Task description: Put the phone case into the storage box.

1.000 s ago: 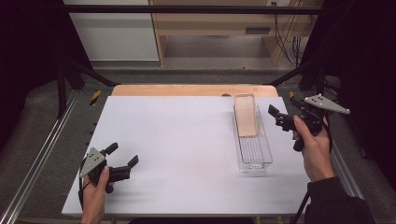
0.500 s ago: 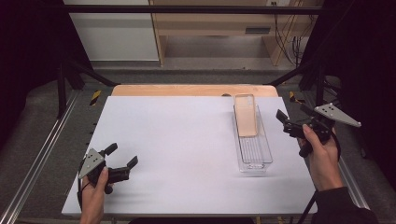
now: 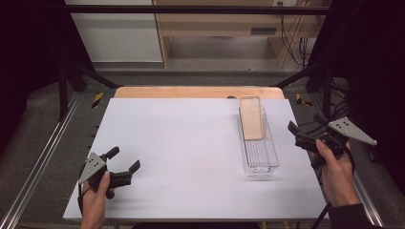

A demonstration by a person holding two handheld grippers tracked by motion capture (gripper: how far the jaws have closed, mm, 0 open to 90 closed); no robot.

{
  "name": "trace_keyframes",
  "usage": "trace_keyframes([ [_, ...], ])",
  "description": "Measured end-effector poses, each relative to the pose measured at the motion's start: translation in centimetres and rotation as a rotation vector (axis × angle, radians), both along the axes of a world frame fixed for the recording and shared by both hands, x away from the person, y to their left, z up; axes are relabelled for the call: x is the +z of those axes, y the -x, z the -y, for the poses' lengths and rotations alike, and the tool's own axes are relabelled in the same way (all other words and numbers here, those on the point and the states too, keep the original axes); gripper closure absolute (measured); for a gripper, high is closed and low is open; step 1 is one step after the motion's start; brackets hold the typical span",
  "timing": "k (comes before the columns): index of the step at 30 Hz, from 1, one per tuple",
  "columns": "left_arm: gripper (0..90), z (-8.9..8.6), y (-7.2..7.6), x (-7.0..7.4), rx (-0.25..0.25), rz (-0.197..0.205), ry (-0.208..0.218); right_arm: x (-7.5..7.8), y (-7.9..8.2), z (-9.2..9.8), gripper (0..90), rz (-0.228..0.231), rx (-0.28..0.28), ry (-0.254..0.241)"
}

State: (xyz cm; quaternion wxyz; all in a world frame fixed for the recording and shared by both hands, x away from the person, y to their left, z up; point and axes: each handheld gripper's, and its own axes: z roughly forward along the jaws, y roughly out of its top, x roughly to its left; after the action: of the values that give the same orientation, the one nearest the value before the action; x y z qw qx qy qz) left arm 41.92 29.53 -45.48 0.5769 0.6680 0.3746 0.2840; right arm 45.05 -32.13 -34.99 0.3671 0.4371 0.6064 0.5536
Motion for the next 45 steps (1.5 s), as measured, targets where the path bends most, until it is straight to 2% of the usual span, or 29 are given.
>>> trace_keyframes([
  [11,1.6,0.0,0.2,0.0,-0.003,0.002,-0.005,-1.5,1.1,0.3,4.1,0.017,0.023,0.018],
  [14,1.6,-0.1,0.6,0.0,-0.011,-0.004,0.016,-1.7,1.4,0.3,4.1,0.022,0.026,0.021],
  [18,1.6,-0.5,1.1,0.1,-0.005,0.001,0.024,-2.2,1.8,0.3,4.2,0.032,0.032,0.024],
  [27,1.8,-0.7,1.7,0.1,0.005,0.015,-0.004,-3.4,2.7,0.4,4.2,0.034,0.039,0.032],
  [35,1.9,-0.7,2.2,0.0,0.008,0.024,-0.010,-3.9,3.4,0.3,4.2,0.036,0.046,0.029],
  [45,2.0,-0.7,2.3,0.0,0.000,0.034,-0.018,-5.3,4.1,-0.3,4.1,0.034,0.063,0.029],
])
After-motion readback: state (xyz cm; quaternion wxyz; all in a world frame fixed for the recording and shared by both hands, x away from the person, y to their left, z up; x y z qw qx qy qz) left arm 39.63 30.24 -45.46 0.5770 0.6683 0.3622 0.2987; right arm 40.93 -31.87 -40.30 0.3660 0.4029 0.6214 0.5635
